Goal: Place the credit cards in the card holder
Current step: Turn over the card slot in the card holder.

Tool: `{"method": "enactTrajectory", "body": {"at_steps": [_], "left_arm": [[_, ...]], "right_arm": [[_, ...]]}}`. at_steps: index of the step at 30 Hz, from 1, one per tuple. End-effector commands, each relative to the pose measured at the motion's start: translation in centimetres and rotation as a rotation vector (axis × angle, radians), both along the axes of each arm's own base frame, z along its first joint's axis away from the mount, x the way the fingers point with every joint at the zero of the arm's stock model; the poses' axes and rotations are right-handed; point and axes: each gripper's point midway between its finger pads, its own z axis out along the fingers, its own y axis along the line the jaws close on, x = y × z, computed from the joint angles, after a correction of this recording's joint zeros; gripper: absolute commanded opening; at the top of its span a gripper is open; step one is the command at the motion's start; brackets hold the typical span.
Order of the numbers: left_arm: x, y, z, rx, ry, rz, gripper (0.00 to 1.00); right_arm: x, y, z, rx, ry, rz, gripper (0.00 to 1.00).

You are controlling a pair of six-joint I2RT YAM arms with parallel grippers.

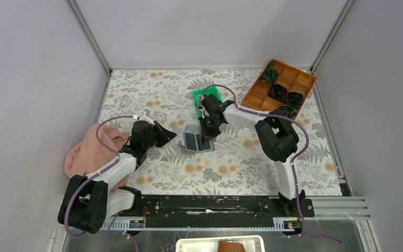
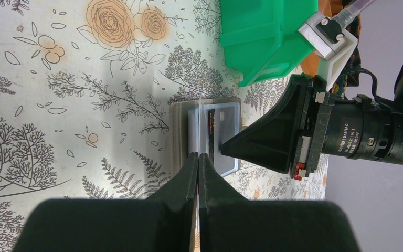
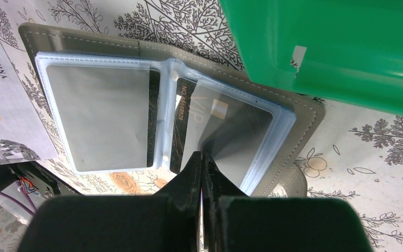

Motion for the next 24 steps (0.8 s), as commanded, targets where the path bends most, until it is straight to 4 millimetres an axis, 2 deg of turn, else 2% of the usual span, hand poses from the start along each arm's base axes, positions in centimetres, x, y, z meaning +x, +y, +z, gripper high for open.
{"method": "enactTrajectory", "body": {"at_steps": [1, 12, 24], "left_arm": [[0.98, -0.31, 1.17, -0.004, -0.049, 0.001, 0.00], [1.16, -0.78, 1.09, -0.006, -0.048, -0.012, 0.00], [0.85, 0.00, 1.85, 0.035, -0.070, 0.004, 0.00]], "right_arm": [[-0.54, -0.53, -1.02, -0.029, 0.025, 0.009, 0.00], [-0.44, -0.52, -1.05, -0.031, 0.027, 0.008, 0.00], [-0.48, -0.42, -1.26, -0.032, 0.032, 0.007, 0.00]]}}
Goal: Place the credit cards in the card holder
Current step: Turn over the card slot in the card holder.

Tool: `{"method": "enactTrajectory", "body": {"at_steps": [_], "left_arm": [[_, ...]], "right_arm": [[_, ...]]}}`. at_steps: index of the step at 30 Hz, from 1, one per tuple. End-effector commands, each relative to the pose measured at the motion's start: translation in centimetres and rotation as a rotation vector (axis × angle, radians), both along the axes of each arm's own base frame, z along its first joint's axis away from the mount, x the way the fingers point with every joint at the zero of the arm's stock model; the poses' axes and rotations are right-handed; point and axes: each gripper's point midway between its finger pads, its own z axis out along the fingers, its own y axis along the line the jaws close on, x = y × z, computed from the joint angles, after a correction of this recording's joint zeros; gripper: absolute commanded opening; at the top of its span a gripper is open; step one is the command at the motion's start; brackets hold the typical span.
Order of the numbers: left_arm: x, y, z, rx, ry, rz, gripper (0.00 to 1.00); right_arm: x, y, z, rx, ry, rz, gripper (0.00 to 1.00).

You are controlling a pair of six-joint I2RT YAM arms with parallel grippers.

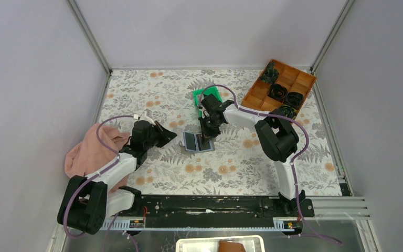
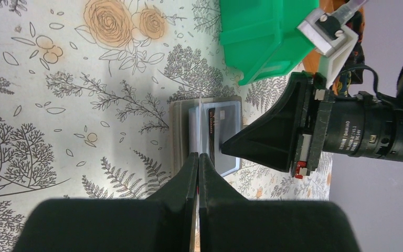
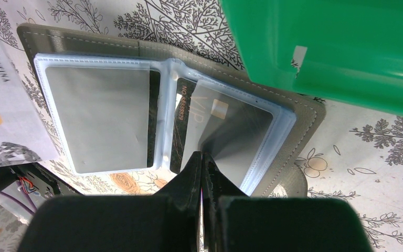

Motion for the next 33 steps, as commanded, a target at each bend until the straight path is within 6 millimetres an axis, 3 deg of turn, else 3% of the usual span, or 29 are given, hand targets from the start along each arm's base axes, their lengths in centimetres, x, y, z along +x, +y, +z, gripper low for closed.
{"method": "enactTrajectory", "body": {"at_steps": [1, 33], "left_arm": [[1.1, 0.2, 2.3, 0.015, -0.080, 0.012, 0.00], [1.3, -0.7, 1.4, 0.017, -0.070, -0.017, 0.00]], "right_arm": [[-0.5, -0.4, -1.3, -0.032, 0.031, 0.007, 0.00], [-0.3, -0.3, -1.4, -0.032, 0.038, -0.002, 0.00]]}}
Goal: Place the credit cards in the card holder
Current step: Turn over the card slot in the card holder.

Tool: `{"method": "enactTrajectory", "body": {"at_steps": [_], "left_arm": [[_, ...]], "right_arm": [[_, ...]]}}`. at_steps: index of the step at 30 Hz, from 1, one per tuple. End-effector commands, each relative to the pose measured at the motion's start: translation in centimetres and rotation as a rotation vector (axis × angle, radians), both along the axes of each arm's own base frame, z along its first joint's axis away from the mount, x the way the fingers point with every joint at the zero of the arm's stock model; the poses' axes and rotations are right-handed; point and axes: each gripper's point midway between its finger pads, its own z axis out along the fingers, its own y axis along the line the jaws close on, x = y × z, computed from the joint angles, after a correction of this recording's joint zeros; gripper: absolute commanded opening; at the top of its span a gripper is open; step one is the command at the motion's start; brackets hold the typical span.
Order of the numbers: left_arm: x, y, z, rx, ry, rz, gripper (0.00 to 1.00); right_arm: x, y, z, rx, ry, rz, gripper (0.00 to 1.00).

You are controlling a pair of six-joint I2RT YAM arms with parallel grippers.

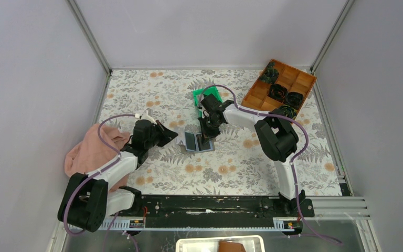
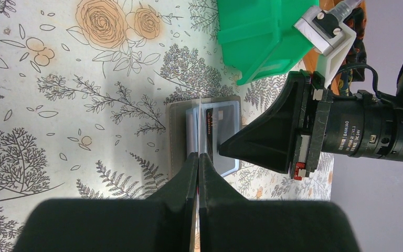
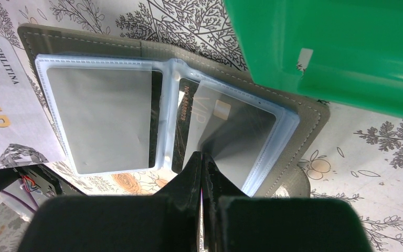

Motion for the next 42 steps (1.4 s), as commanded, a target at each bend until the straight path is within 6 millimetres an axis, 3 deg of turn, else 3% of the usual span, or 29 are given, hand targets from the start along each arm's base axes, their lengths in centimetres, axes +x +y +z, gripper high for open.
{"method": "enactTrajectory", "body": {"at_steps": [1, 42], "left_arm": [[1.0, -0.3, 1.1, 0.013, -0.059, -0.009, 0.00], [1.3, -2.0, 1.3, -0.026, -0.065, -0.042, 0.00]], "right_arm": [[-0.2, -0.3, -1.4, -0.035, 0.032, -0.002, 0.00], [-0.5, -0.6, -1.7, -0.044, 0.040, 0.006, 0.00]]}}
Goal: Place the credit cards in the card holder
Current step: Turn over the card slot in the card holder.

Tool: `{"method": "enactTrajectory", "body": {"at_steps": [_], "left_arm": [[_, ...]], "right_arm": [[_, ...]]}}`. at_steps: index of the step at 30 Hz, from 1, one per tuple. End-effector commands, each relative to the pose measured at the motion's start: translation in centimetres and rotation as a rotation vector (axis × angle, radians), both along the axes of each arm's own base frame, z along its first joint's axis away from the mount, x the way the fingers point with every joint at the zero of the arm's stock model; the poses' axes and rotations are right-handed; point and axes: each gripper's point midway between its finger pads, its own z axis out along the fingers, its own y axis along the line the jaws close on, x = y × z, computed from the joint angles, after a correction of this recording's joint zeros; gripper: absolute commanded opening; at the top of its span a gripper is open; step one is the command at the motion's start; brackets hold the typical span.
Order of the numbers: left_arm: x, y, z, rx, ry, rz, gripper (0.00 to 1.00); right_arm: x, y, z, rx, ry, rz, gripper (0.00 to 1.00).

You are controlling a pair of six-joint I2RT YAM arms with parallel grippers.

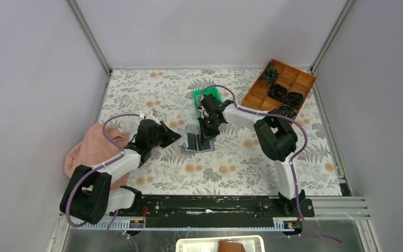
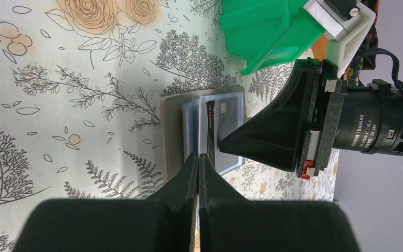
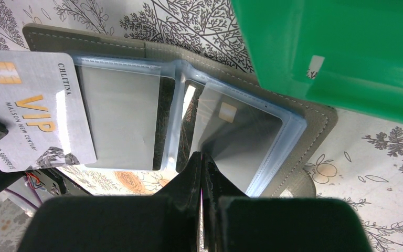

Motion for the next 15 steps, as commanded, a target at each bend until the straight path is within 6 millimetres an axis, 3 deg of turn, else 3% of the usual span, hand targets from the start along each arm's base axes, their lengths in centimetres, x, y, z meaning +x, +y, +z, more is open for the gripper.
{"method": "enactTrajectory", "body": {"at_steps": [1, 15], "left_arm": [[1.5, -0.8, 2.5, -0.033, -0.100, -0.004, 0.00], [1.3, 0.6, 3.2, 0.038, -0.123, 0.036, 0.00]], "right_arm": [[-0.4, -0.9, -1.7, -0.056, 0.023, 0.003, 0.00], [-0.4, -0.9, -1.7, -0.057, 0.025, 0.000, 0.00]]}}
